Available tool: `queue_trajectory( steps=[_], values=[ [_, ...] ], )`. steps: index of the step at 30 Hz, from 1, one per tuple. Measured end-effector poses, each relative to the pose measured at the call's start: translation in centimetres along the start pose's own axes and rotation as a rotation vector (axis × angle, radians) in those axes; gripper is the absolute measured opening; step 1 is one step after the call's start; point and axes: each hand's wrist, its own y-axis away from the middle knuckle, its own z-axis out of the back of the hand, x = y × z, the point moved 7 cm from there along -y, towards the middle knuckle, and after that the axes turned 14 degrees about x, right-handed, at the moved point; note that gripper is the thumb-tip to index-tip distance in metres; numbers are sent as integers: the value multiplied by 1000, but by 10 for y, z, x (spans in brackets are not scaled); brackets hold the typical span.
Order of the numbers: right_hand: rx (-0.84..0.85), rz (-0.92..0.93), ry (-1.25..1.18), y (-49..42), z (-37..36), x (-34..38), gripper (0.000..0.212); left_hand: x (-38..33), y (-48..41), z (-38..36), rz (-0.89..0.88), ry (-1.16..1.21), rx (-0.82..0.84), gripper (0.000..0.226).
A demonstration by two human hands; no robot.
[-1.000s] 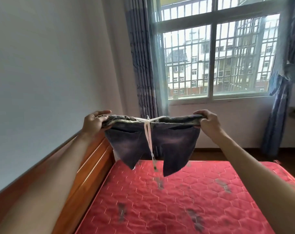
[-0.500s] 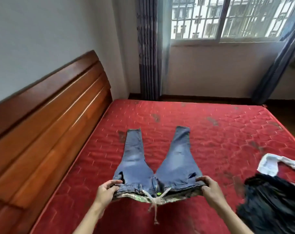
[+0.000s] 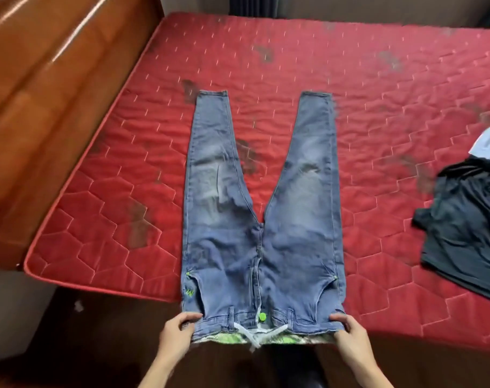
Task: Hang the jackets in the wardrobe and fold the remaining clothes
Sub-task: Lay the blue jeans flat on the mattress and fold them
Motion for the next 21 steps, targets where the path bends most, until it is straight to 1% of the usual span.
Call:
queue_trajectory(
  steps=[4, 6, 8, 9, 11, 13, 14, 16, 19, 21],
  values=[
    [-12, -41, -75, 9, -12, -22, 38, 22, -5, -13, 32, 86, -63, 33],
    [-23, -36, -144, 10, -15, -22, 30, 22, -6, -18, 21, 67, -88, 30],
    [-83, -31, -202, 13, -16, -23, 13, 20, -7, -21, 6, 50, -103, 28],
    [-123, -33, -208, 15, -15, -22, 15, 19, -6, -22, -1, 45, -107, 27],
    [-173, -60, -235, 21, -14, -20, 39, 17, -3, -21, -18, 47, -110, 24],
    [-152, -79, -302, 24, -15, -11, 57, 16, 1, -19, -29, 48, -102, 25],
    [-122, -78, -344, 25, -19, -3, 60, 14, 3, -18, -38, 46, -97, 25],
    [-82, -28, -387, 27, -26, 21, 59, 10, 8, -17, -52, 47, -90, 25],
    [-54, 143, -421, 38, -41, 74, 54, 4, 14, -18, -76, 66, -81, 31],
    [9, 254, -411, 43, -60, 112, 58, 2, 16, -18, -95, 56, -83, 35]
  ],
)
